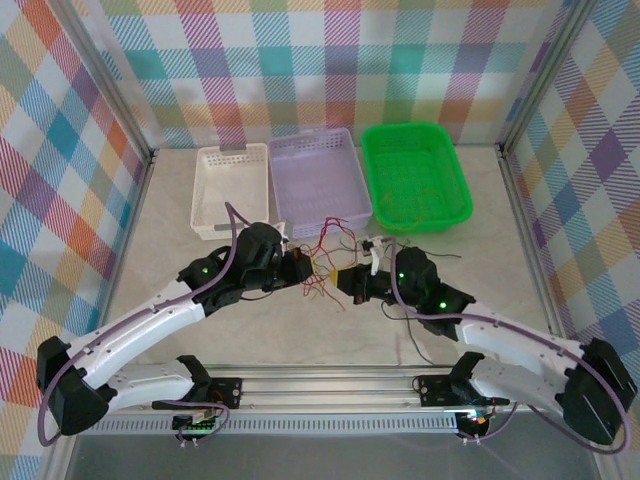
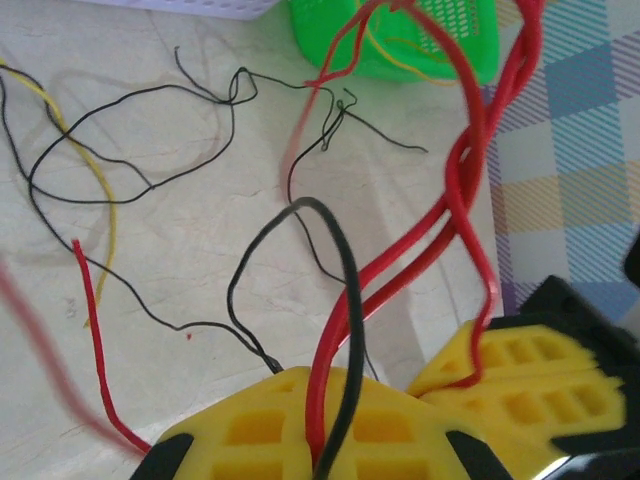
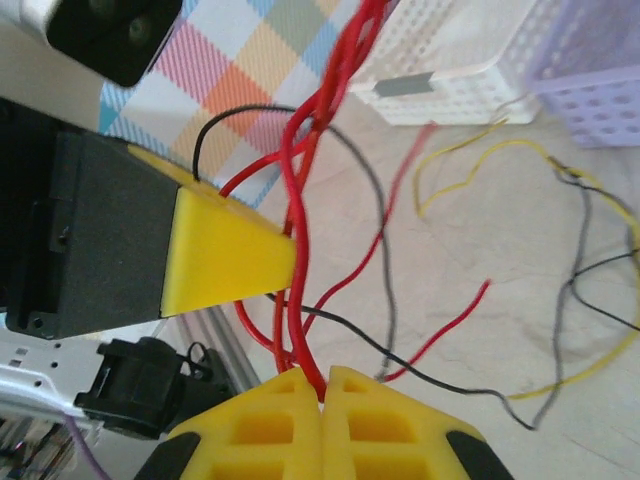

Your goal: Untangle the cables

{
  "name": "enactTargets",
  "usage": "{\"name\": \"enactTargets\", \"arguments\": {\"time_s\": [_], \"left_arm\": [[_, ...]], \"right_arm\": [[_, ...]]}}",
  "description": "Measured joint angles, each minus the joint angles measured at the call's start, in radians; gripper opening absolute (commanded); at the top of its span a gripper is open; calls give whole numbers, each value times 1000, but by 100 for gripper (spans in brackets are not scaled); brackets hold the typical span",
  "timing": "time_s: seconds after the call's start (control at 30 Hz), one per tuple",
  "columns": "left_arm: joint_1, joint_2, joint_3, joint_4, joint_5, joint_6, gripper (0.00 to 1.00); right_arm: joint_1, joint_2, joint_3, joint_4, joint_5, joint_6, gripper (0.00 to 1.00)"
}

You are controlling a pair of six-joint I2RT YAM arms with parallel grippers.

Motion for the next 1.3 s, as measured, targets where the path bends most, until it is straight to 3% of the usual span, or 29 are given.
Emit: {"name": "enactTargets", "arguments": {"time_s": [0.13,0.27,0.5,0.57,0.73,0.83,1.0,1.3], "left_arm": [[-3,-18,19,-82,-13,51,0],[4,-34,47,-201,-40,113,0],[74,-40,53,-341,-21,213,0],[89,-42,53,-357,-7,225,0],[91,-39,52,-337,49,219,0],[91,-16,52,-292,78,207,0],[90,41,52,-230,108,186,0],[89,88,52,-181,128,166,0]], "right_arm": [[-15,-134,-13,-131,131,-9,0],[-119,-303,-14,-290,259,-10,0],[-320,-475,-9,-486,267,-15,0],[-328,-453,-9,-485,193,-23,4],[-318,-246,-6,-359,-71,-8,48],[-251,-135,-9,-264,-140,-4,61],[-114,-21,2,-131,-190,-14,66],[-31,188,25,53,-196,-12,65]]}}
